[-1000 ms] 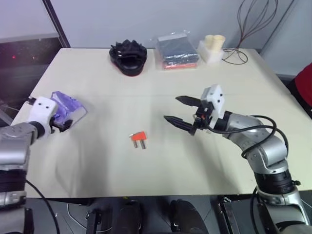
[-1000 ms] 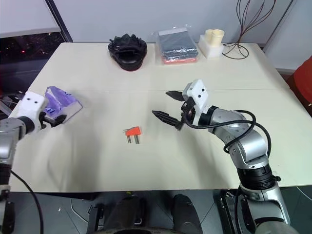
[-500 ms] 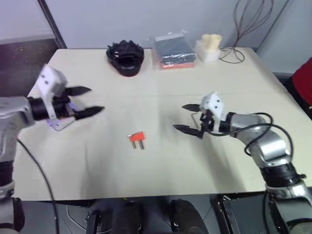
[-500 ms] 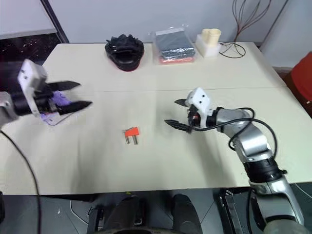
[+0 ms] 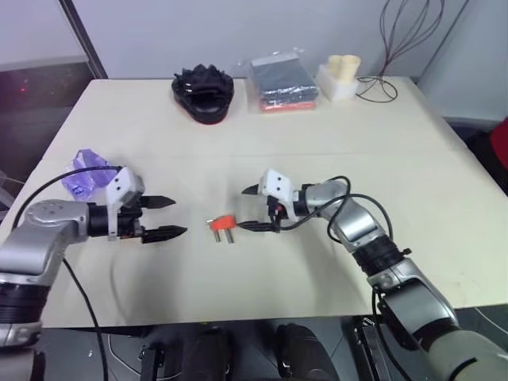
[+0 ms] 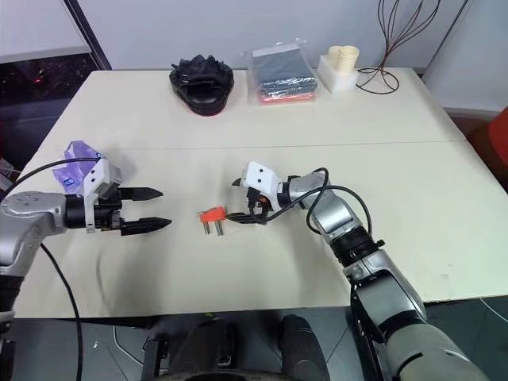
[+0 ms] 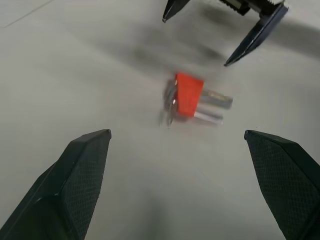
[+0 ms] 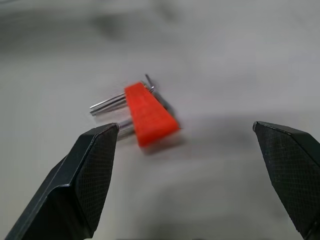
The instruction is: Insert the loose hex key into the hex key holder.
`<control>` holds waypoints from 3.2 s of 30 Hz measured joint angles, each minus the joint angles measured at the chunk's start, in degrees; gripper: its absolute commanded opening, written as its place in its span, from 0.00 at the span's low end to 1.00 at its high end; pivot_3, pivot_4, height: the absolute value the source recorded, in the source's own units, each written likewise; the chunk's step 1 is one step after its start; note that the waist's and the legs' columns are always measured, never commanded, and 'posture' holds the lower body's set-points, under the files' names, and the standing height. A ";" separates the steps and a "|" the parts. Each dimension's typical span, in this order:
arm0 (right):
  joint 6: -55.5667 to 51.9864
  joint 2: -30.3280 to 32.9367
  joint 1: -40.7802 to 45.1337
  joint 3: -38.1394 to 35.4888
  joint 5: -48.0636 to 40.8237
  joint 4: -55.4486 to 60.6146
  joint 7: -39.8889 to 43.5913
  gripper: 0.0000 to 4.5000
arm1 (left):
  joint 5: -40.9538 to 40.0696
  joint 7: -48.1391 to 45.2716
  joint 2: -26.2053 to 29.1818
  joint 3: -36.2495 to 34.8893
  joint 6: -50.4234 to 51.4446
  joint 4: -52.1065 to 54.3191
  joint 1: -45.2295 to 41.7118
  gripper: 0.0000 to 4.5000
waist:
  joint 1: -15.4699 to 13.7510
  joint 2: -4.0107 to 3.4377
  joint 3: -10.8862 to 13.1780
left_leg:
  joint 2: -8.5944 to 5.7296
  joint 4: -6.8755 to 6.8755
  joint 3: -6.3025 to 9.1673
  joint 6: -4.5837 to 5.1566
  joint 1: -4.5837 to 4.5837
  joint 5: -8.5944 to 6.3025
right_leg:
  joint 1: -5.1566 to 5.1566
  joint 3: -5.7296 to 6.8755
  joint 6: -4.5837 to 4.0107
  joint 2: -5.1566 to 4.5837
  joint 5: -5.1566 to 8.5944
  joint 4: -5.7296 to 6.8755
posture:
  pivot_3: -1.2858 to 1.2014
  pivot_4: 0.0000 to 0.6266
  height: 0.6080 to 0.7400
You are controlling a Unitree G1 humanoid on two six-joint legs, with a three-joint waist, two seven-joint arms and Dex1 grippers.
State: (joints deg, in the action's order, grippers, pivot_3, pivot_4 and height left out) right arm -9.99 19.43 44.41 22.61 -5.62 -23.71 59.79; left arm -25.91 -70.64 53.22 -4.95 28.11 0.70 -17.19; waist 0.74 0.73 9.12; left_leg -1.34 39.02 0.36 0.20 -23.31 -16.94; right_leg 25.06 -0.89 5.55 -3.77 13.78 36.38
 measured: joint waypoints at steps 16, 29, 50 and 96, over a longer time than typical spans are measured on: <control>15.96 -7.82 6.19 1.56 8.88 -20.01 1.79 1.00 | 0.34 5.12 -3.80 -0.60 -0.33 4.26 3.63 0.99 | 1.13 -0.01 0.00 | 0.06 -0.05 0.01 -0.10 0.17 0.04 | 0.17 -0.03 0.00 0.03 0.00 0.62 | 0.52 0.24 1.00; 28.96 -12.74 11.32 2.40 13.30 -33.87 5.79 0.38 | -0.37 9.36 -3.94 -2.97 1.12 5.19 5.49 1.00 | 2.09 0.00 -0.02 | 0.06 -0.86 -0.04 -0.34 1.32 0.17 | -0.46 -0.05 -0.25 -0.02 0.14 0.63 | 0.52 0.24 1.00; 27.28 -1.20 9.22 -7.30 13.33 -11.01 -3.00 0.23 | -2.18 10.45 -6.62 -2.67 2.48 -0.21 -5.61 1.00 | 1.13 -0.03 0.03 | 0.04 -0.89 0.04 -0.58 0.85 0.31 | -0.04 0.05 -0.52 -0.06 0.29 0.69 | 0.52 0.24 1.00; 47.07 11.85 8.66 -4.86 34.43 -3.61 -32.23 0.23 | 5.82 -4.13 -34.79 3.35 -11.33 -57.19 -50.78 0.01 | 1.67 0.12 0.10 | 0.04 -0.84 -0.16 -0.53 0.86 0.34 | -0.08 0.04 -0.48 0.29 0.30 0.69 | 0.52 0.24 1.00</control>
State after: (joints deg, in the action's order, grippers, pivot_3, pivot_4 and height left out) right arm 37.08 31.28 53.08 17.75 28.82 -27.31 27.55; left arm -20.08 -74.76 18.43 -1.60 16.78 -56.49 -67.97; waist 2.41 0.85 9.22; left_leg -1.30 38.18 0.20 -0.33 -22.45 -16.60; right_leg 24.98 -0.85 5.07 -3.48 14.08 37.07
